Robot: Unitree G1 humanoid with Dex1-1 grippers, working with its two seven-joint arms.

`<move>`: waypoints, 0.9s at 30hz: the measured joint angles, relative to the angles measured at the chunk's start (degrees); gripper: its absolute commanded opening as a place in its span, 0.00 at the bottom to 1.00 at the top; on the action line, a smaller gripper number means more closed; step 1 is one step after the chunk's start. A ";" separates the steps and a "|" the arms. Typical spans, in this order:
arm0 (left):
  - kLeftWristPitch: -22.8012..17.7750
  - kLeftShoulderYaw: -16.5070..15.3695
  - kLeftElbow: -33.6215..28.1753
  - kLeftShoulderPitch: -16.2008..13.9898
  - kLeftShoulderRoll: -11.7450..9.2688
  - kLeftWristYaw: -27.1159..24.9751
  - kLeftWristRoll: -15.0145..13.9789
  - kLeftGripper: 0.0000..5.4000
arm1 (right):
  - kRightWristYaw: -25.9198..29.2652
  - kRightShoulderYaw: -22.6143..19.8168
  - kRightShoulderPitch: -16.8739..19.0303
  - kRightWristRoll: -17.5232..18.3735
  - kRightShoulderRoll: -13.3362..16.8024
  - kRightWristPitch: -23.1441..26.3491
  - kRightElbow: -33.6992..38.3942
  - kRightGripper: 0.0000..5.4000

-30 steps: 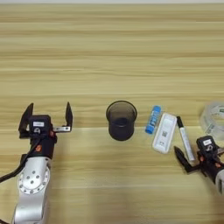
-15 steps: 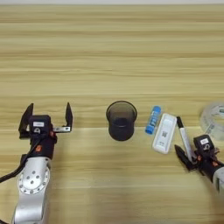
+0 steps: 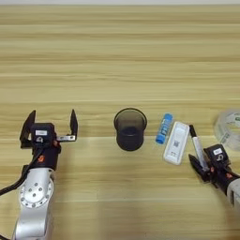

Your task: Move the objects on the table

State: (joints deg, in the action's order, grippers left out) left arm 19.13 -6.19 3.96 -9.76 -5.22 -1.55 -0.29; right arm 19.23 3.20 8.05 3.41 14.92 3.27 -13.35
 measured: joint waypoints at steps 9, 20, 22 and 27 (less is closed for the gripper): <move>-0.01 0.26 0.00 0.00 0.01 0.08 0.00 1.00 | 0.04 -0.04 0.00 0.15 -0.01 0.00 -0.02 0.27; -0.02 0.60 0.00 0.00 0.06 0.25 0.01 1.00 | -0.15 -0.90 0.00 0.18 -0.06 0.00 -0.18 0.14; -0.03 0.67 0.00 0.00 0.06 0.26 0.01 1.00 | -0.16 -1.09 0.00 0.22 -0.08 0.00 -0.23 0.14; -0.04 0.79 -0.01 0.00 0.09 0.33 0.06 1.00 | -0.20 -1.67 0.07 0.48 -0.23 0.00 -0.26 0.14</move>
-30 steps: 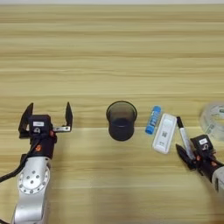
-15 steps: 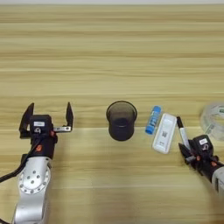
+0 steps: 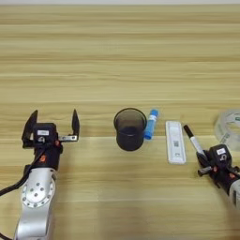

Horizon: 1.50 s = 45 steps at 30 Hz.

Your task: Move the objects on the table

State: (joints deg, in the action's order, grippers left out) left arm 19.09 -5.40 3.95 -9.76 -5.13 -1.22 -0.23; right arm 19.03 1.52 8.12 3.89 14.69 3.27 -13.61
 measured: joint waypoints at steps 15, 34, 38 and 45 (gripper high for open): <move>-0.21 0.39 -0.59 -0.04 0.51 0.59 0.35 1.00 | -2.41 -1.85 3.65 -0.14 -0.11 1.33 5.89 0.14; -0.38 1.21 -0.65 -0.04 1.41 1.21 1.51 1.00 | -1.97 -0.52 5.82 0.73 -1.18 9.91 26.98 0.14; -0.42 1.30 -0.78 -0.05 1.75 1.40 1.84 1.00 | -0.53 0.44 5.58 0.50 0.69 11.64 31.35 0.14; -0.60 1.75 -1.04 -0.06 2.22 1.96 2.25 1.00 | 1.98 1.32 3.09 -0.45 4.75 14.99 35.53 0.14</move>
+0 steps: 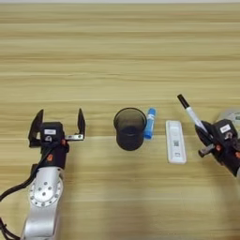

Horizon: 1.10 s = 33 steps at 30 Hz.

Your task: Move the objects on the table

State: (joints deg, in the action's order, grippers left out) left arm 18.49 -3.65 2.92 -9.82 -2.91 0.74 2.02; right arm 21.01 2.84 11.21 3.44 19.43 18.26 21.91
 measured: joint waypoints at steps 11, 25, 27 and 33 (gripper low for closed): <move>-0.11 0.51 0.37 0.61 0.04 0.37 0.16 1.00 | 7.39 7.30 -13.21 -4.20 5.68 4.12 0.90 0.14; -0.32 1.09 1.17 1.82 0.74 1.55 0.48 1.00 | 20.12 20.43 -26.98 -11.68 12.70 10.46 -0.51 0.14; -0.48 1.28 1.15 1.82 1.14 1.65 0.57 1.00 | 21.20 21.25 -28.08 -12.91 13.60 10.42 -0.98 0.14; -0.81 1.69 1.09 1.85 1.34 2.06 1.35 1.00 | 25.18 24.41 -31.20 -16.75 16.04 9.74 -3.06 0.14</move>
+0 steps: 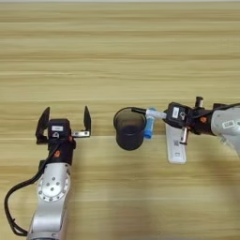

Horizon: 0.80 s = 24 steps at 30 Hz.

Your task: Move the objects on the table

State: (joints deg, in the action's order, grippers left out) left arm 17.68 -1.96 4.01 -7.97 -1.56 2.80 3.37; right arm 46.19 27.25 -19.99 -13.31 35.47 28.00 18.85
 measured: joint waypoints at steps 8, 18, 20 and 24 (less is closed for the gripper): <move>-0.59 0.31 -0.04 0.02 0.64 0.49 0.40 1.00 | 2.15 2.21 -2.68 -2.53 0.01 -1.11 -2.06 0.14; -1.06 0.54 -0.11 0.03 0.84 0.56 0.75 1.00 | 5.05 5.43 -5.08 -5.84 -1.01 -1.55 -2.00 0.14; -1.07 0.67 -0.12 0.04 0.92 0.59 0.77 1.00 | 5.55 6.08 -5.09 -6.11 -1.43 -1.59 -1.94 0.14; -1.10 0.93 -0.36 0.03 1.04 0.76 0.83 1.00 | 5.67 6.30 -5.15 -7.14 -1.76 -2.43 -2.07 0.14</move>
State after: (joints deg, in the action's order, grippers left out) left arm 16.59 -1.03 3.65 -7.93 -0.53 3.56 4.20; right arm 51.86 33.55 -25.14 -20.45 33.72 25.57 16.78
